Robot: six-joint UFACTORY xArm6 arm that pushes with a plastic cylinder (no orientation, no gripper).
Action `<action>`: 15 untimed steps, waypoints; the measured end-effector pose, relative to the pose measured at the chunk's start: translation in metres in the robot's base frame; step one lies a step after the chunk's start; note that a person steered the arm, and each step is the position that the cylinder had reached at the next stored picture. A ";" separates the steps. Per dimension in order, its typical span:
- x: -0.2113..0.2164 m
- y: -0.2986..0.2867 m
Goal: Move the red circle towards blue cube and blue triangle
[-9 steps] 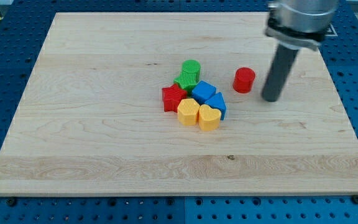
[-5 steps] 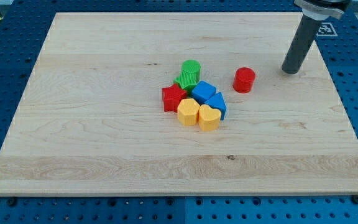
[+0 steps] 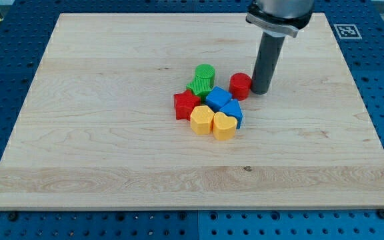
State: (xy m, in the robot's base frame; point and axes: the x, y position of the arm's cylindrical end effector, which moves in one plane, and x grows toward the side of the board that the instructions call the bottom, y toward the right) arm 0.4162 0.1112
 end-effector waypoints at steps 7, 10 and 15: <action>-0.034 -0.049; -0.018 -0.049; -0.008 -0.049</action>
State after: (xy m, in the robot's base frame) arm 0.4078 0.0625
